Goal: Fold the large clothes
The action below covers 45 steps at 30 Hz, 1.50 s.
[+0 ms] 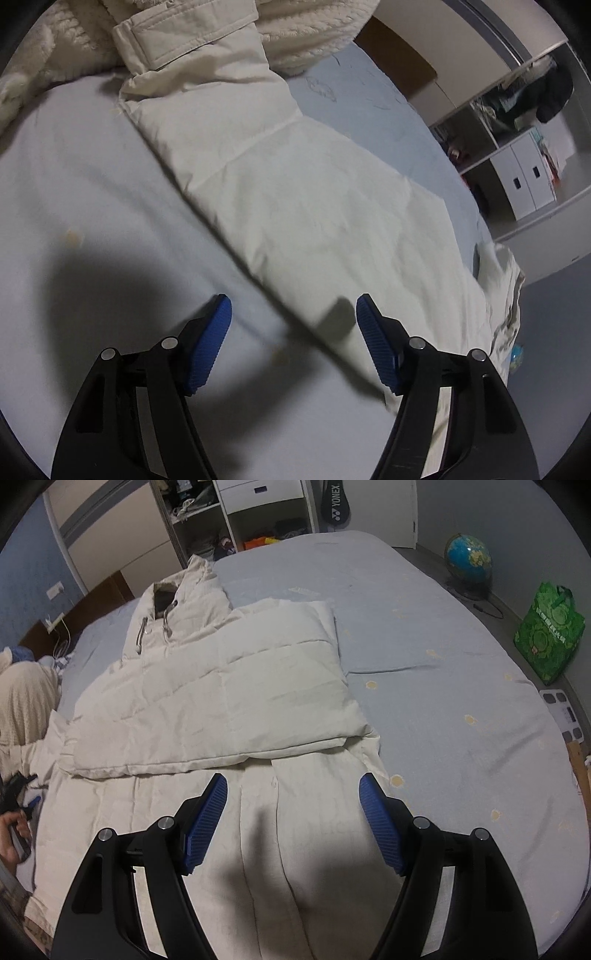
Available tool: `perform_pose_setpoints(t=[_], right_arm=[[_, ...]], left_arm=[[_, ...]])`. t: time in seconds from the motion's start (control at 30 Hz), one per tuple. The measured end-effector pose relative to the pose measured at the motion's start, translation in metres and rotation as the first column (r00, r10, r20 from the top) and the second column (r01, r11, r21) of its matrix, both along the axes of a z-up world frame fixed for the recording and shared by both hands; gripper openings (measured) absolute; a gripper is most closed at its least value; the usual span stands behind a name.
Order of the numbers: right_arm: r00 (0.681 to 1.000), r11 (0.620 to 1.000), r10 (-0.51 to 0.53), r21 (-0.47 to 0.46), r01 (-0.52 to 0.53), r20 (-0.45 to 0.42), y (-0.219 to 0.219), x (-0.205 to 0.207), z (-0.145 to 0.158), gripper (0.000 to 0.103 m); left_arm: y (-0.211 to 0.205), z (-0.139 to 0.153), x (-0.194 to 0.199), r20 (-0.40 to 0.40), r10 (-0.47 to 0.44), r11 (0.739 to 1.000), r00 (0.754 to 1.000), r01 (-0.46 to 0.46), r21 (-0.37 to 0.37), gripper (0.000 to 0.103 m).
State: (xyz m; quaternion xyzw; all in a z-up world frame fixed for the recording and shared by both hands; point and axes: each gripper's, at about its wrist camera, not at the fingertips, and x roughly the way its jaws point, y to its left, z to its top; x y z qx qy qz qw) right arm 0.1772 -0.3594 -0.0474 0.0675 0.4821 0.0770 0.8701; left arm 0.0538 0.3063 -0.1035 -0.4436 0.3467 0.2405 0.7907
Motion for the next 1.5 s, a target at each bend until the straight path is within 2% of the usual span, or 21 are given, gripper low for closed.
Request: perform_pose_setpoints(t=[0.13, 0.2, 0.27, 0.3, 0.33, 0.4, 0.5, 0.63, 0.7, 0.77, 0.83, 0.9, 1.0, 1.13, 1.2, 1.3, 1.4, 1.5], right_arm=[[1.000, 1.000, 0.005, -0.018, -0.006, -0.011, 0.003, 0.002, -0.003, 0.070], [1.000, 1.000, 0.003, -0.019, -0.003, -0.015, 0.002, 0.003, -0.004, 0.070], [1.000, 1.000, -0.001, -0.019, 0.001, -0.018, 0.002, 0.004, -0.005, 0.070], [1.000, 1.000, -0.003, -0.019, 0.003, -0.021, 0.002, 0.004, -0.006, 0.070], [1.000, 1.000, -0.004, -0.020, 0.003, -0.022, 0.002, 0.005, -0.006, 0.070], [1.000, 1.000, -0.002, -0.020, 0.002, -0.021, 0.002, 0.005, -0.007, 0.070], [1.000, 1.000, 0.001, -0.014, -0.001, -0.016, 0.003, 0.005, -0.007, 0.070], [1.000, 1.000, 0.006, 0.003, -0.006, -0.006, 0.002, 0.004, -0.005, 0.070], [1.000, 1.000, 0.006, 0.018, -0.006, -0.001, 0.001, 0.004, -0.004, 0.070], [1.000, 0.999, 0.006, 0.033, -0.006, 0.005, 0.000, 0.003, -0.003, 0.070], [1.000, 0.999, 0.009, 0.046, -0.010, 0.012, 0.000, 0.002, -0.001, 0.070], [1.000, 0.998, 0.012, 0.060, -0.013, 0.022, -0.002, 0.001, 0.001, 0.070], [1.000, 0.997, 0.005, 0.083, -0.007, 0.030, -0.004, 0.000, 0.003, 0.070], [0.999, 0.993, -0.009, 0.121, 0.004, 0.048, -0.009, -0.003, 0.007, 0.070], [0.998, 0.989, -0.019, 0.144, 0.011, 0.055, -0.013, -0.005, 0.009, 0.070], [0.997, 0.983, -0.036, 0.181, 0.024, 0.064, -0.019, -0.007, 0.012, 0.070], [0.996, 0.976, -0.057, 0.216, 0.041, 0.068, -0.026, -0.008, 0.014, 0.070], [0.995, 0.966, -0.079, 0.251, 0.059, 0.068, -0.033, -0.008, 0.014, 0.070]], left_arm=[[0.015, -0.006, 0.005, 0.055, 0.046, 0.999, 0.997, -0.045, -0.010, 0.060], [0.028, -0.013, 0.002, 0.110, 0.088, 0.996, 0.990, -0.084, -0.038, 0.049], [0.038, -0.022, -0.003, 0.152, 0.120, 0.990, 0.981, -0.108, -0.085, 0.015], [0.041, -0.024, -0.005, 0.170, 0.126, 0.989, 0.977, -0.110, -0.101, 0.009], [0.043, -0.025, -0.008, 0.202, 0.135, 0.987, 0.970, -0.114, -0.112, 0.007], [0.041, -0.018, -0.011, 0.236, 0.128, 0.990, 0.963, -0.110, -0.087, 0.004], [0.032, 0.008, -0.011, 0.301, 0.107, 0.994, 0.948, -0.103, -0.028, 0.003], [0.015, 0.038, -0.014, 0.348, 0.064, 0.995, 0.935, -0.085, 0.048, 0.003], [0.000, 0.057, -0.012, 0.361, 0.024, 0.992, 0.932, -0.067, 0.106, 0.003], [-0.022, 0.078, -0.003, 0.347, -0.038, 0.982, 0.937, -0.030, 0.188, 0.003], [-0.046, 0.096, 0.005, 0.347, -0.104, 0.970, 0.932, 0.018, 0.244, 0.003], [-0.072, 0.114, 0.014, 0.340, -0.165, 0.951, 0.926, 0.059, 0.302, 0.003], [-0.119, 0.141, 0.028, 0.337, -0.271, 0.914, 0.902, 0.131, 0.383, 0.003], [-0.192, 0.171, 0.052, 0.305, -0.428, 0.838, 0.851, 0.248, 0.486, 0.003], [-0.235, 0.177, 0.066, 0.259, -0.508, 0.785, 0.821, 0.318, 0.531, 0.003], [-0.282, 0.168, 0.086, 0.178, -0.587, 0.718, 0.790, 0.406, 0.565, 0.003], [-0.330, 0.142, 0.109, 0.061, -0.643, 0.651, 0.763, 0.503, 0.569, 0.003], [-0.353, 0.107, 0.124, -0.035, -0.658, 0.620, 0.752, 0.568, 0.542, 0.005]])
